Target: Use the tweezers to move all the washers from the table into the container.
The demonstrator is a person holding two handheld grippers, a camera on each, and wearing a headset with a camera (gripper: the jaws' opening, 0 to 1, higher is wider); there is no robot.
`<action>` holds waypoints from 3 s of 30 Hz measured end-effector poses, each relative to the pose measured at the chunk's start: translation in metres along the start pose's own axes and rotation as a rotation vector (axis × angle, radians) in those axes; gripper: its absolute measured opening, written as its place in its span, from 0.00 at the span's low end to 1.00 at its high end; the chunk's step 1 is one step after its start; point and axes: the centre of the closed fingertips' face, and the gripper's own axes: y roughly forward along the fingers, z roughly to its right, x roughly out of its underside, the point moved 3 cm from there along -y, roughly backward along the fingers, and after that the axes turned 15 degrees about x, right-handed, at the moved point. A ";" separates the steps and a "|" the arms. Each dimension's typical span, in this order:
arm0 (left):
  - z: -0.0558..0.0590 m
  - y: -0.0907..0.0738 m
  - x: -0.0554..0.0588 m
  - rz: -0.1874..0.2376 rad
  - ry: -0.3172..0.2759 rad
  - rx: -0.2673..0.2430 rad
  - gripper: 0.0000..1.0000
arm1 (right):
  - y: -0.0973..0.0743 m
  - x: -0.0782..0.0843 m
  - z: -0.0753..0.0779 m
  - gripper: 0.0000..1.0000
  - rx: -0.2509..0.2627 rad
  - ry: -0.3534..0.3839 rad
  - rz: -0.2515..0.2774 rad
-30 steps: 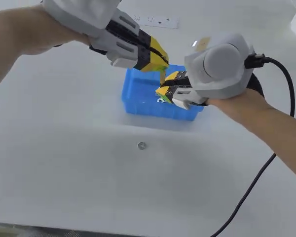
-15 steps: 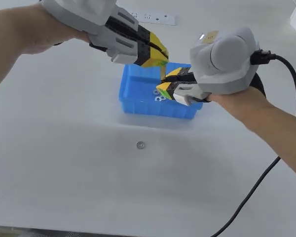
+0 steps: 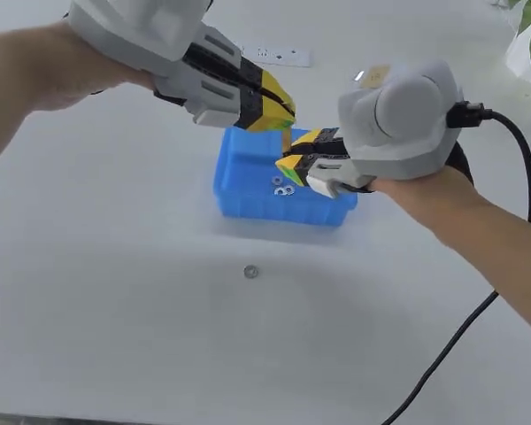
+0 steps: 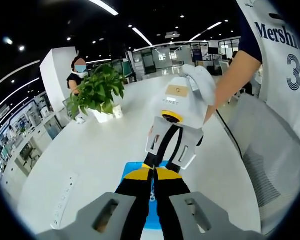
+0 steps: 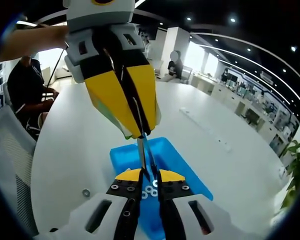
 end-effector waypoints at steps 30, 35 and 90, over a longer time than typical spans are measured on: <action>0.102 0.015 0.030 0.016 -0.108 0.019 0.05 | -0.033 0.033 -0.102 0.12 -0.172 -0.034 -0.031; 0.107 0.016 0.041 0.016 -0.144 0.010 0.05 | -0.028 0.040 -0.111 0.12 -0.189 -0.028 -0.050; 0.105 0.019 0.041 0.037 -0.194 -0.016 0.05 | -0.027 0.049 -0.109 0.11 -0.199 0.051 -0.078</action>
